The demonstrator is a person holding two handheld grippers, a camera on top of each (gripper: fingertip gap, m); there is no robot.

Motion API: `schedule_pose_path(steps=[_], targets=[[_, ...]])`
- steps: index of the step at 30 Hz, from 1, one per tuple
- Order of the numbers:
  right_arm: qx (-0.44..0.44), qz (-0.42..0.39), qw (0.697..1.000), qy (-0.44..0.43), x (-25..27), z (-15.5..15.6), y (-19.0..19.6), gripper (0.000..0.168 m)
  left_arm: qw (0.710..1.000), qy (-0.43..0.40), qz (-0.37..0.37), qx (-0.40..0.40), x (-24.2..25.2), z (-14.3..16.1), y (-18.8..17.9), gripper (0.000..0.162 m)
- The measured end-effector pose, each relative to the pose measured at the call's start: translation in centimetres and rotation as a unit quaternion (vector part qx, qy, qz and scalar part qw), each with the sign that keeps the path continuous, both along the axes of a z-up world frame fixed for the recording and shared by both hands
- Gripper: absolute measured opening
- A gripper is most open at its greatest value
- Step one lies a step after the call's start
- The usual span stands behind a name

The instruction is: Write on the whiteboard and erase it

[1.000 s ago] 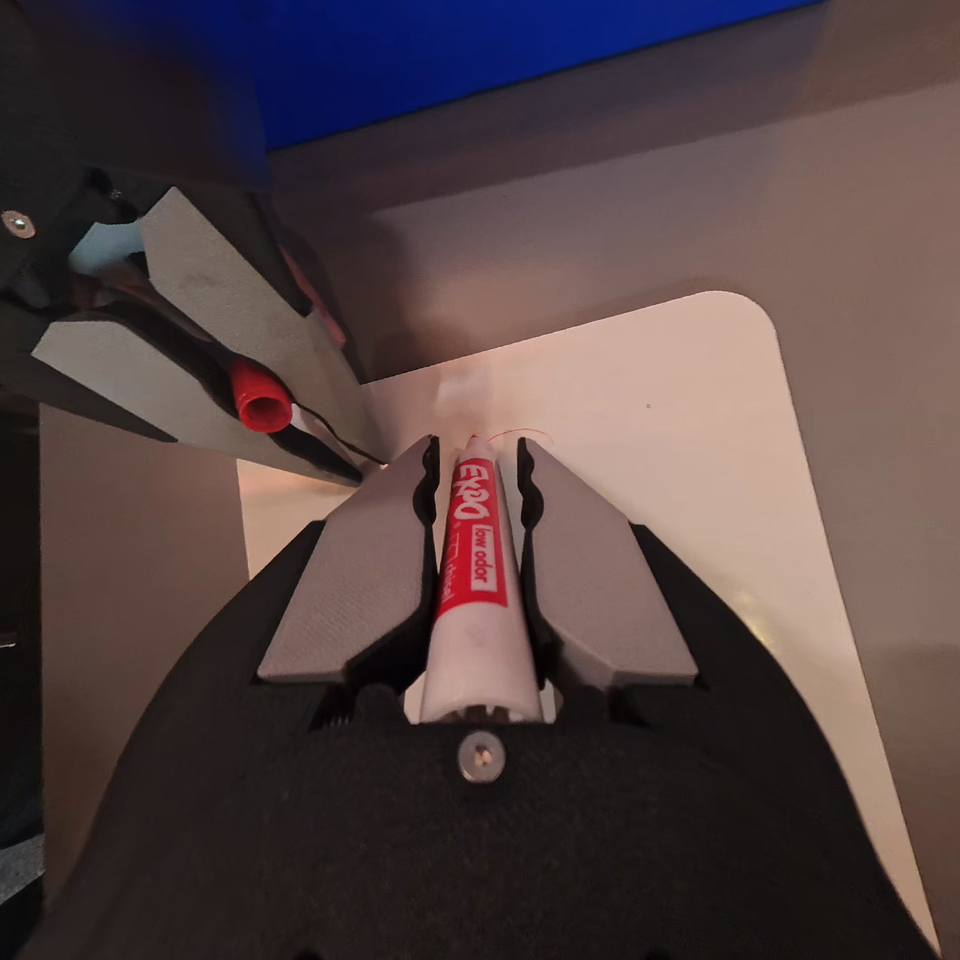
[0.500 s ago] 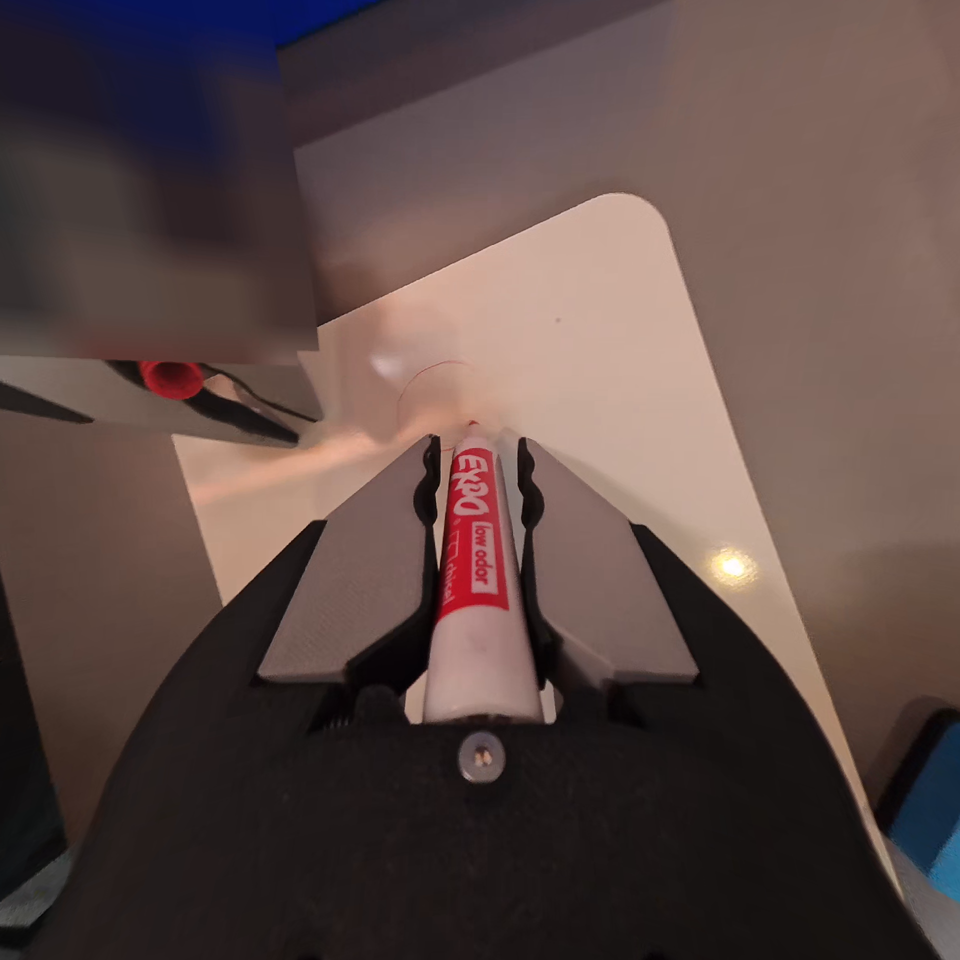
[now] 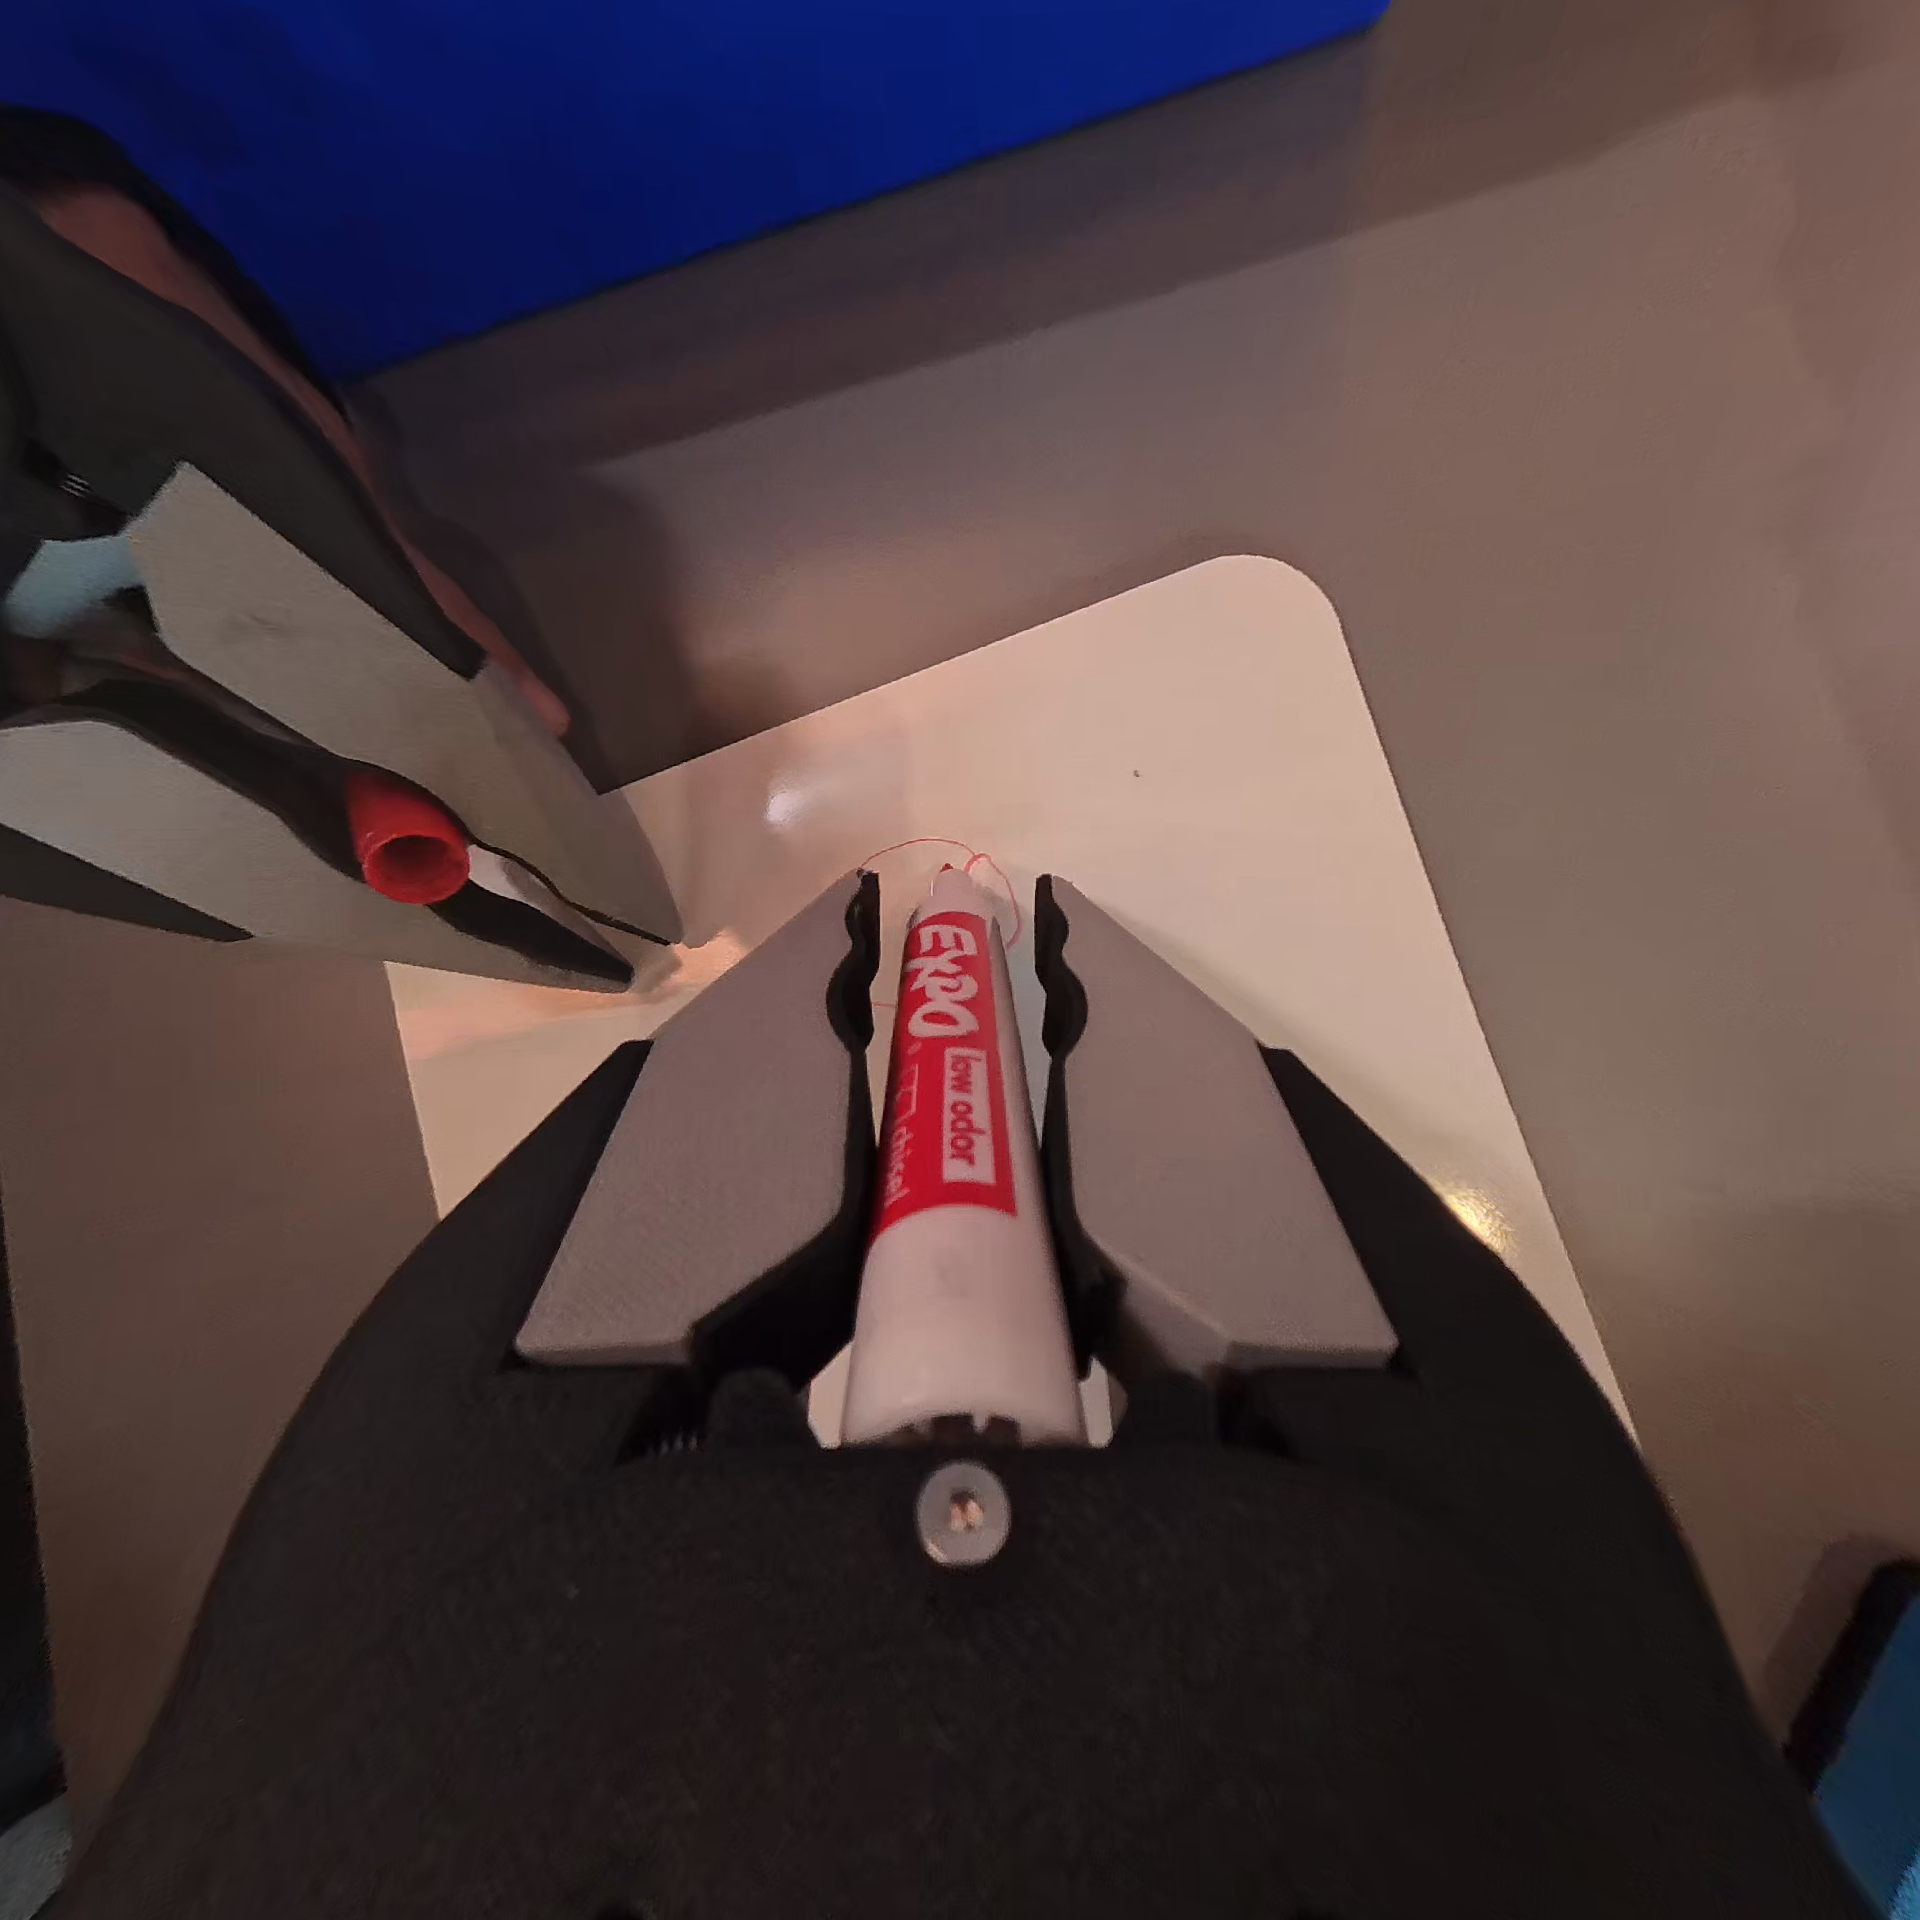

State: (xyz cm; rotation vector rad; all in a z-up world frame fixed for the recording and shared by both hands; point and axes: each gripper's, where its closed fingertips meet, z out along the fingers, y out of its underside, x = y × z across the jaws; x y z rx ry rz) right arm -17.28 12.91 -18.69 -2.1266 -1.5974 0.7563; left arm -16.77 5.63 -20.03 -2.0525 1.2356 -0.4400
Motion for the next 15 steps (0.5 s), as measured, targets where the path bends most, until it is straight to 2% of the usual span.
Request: schedule_pose_path(steps=[7,15], targets=[[0.007,-0.004,1.000,0.013,0.0,0.9,0.1,0.028,1.000,-0.001,-0.001,0.001,0.0,0.0,0.0,0.010],[-0.021,-0.010,0.997,0.067,0.4,2.6,-0.7,0.028,1.000,-0.007,-0.002,0.002,0.1,0.0,0.2,0.010]])
